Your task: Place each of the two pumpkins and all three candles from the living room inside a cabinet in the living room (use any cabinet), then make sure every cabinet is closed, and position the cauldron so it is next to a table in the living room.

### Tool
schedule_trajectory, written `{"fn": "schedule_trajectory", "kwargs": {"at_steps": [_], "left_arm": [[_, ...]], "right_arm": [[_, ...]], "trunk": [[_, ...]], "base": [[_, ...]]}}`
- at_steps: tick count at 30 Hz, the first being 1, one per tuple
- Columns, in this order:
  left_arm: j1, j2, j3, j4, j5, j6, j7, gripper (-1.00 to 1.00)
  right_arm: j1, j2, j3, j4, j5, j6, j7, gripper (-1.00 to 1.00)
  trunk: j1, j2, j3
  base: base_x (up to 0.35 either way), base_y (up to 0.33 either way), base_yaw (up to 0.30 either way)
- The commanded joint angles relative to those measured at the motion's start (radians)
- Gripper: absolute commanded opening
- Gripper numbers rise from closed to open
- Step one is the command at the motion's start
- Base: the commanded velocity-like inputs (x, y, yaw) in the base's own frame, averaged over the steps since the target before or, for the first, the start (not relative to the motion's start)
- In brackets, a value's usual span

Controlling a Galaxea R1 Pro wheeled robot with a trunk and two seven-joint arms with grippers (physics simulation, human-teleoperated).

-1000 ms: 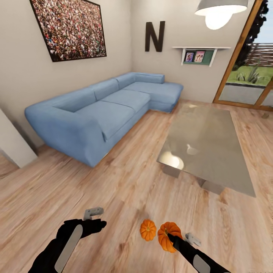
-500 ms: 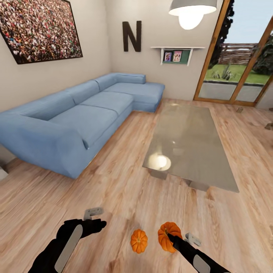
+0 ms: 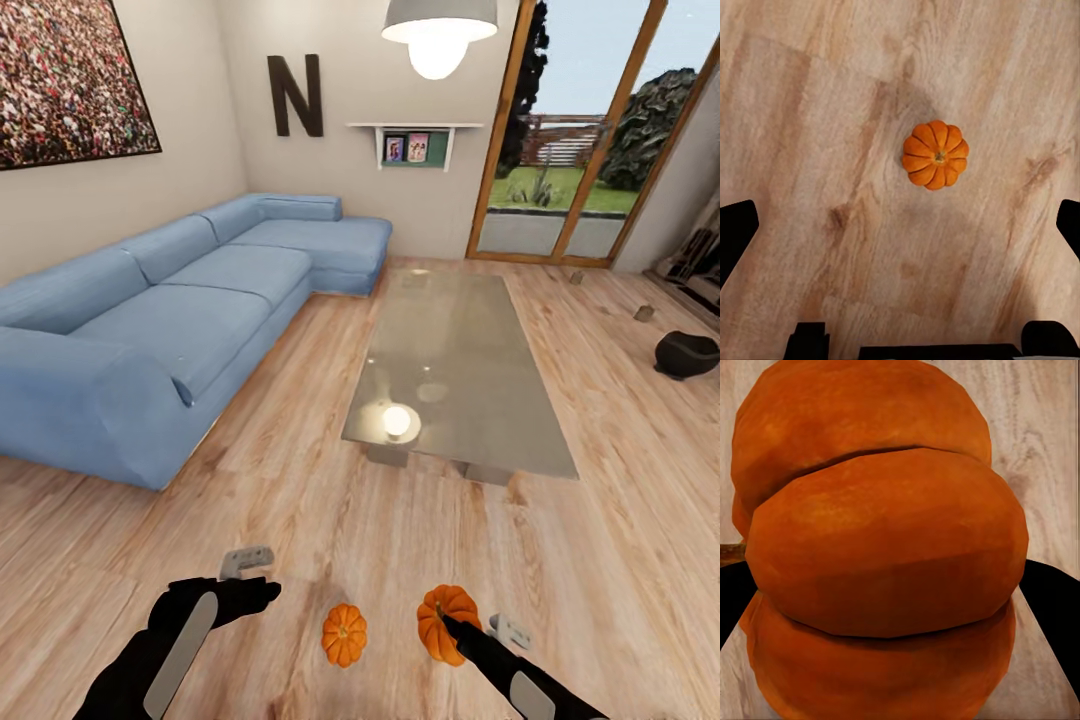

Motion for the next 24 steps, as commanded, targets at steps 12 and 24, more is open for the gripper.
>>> {"fn": "schedule_trajectory", "kwargs": {"at_steps": [12,24], "left_arm": [[-0.001,0.0,-0.003,-0.001,0.011,0.001,0.011,1.0],[-0.001,0.0,-0.003,-0.001,0.011,0.001,0.012,1.0]], "right_arm": [[-0.001,0.0,0.009,0.001,-0.01,-0.004,0.003,-1.0],[-0.001,0.0,0.009,0.001,-0.01,-0.004,0.003,-1.0]], "trunk": [[0.0,0.0,-0.001],[0.0,0.0,-0.001]], "base": [[-0.007,-0.001,-0.074],[0.0,-0.166,-0.271]]}}
